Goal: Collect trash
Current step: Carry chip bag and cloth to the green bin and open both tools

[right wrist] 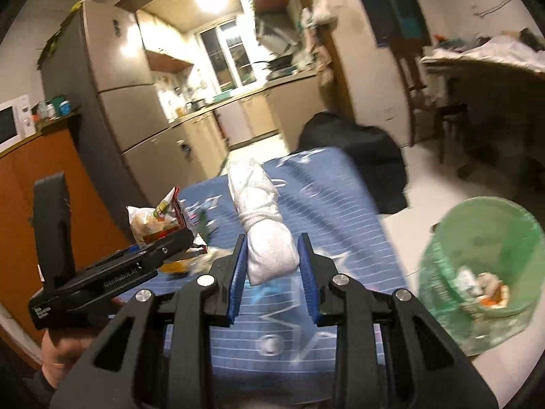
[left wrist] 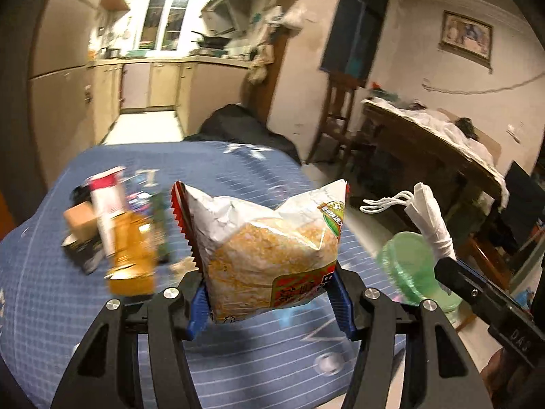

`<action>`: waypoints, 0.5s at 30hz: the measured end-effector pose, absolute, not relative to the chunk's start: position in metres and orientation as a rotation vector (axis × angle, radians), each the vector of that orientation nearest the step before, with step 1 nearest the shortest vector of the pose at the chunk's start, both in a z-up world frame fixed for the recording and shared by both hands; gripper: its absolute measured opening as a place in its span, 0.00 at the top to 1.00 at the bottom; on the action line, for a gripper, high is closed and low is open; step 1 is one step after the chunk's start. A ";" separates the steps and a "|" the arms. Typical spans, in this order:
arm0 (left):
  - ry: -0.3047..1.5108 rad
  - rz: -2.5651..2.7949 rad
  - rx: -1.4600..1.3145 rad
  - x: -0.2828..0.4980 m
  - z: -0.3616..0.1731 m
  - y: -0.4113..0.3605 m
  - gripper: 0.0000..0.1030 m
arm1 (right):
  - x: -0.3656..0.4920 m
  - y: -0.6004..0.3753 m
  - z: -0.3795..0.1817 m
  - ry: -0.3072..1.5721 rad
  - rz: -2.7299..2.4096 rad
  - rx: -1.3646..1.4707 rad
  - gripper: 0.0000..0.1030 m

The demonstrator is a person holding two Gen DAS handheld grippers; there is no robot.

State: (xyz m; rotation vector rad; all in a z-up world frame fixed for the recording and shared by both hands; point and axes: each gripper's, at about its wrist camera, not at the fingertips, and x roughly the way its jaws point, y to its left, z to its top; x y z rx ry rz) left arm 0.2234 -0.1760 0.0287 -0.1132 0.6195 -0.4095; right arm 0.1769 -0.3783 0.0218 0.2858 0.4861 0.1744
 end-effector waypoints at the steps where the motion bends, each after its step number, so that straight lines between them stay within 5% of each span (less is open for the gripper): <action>1: 0.618 -0.424 -0.107 0.225 0.032 -0.186 0.42 | 0.175 -0.387 0.023 0.479 0.151 0.285 0.73; 15: 0.614 -0.627 -0.020 0.230 0.063 -0.343 0.42 | 0.148 -0.511 0.037 0.441 -0.149 0.254 0.73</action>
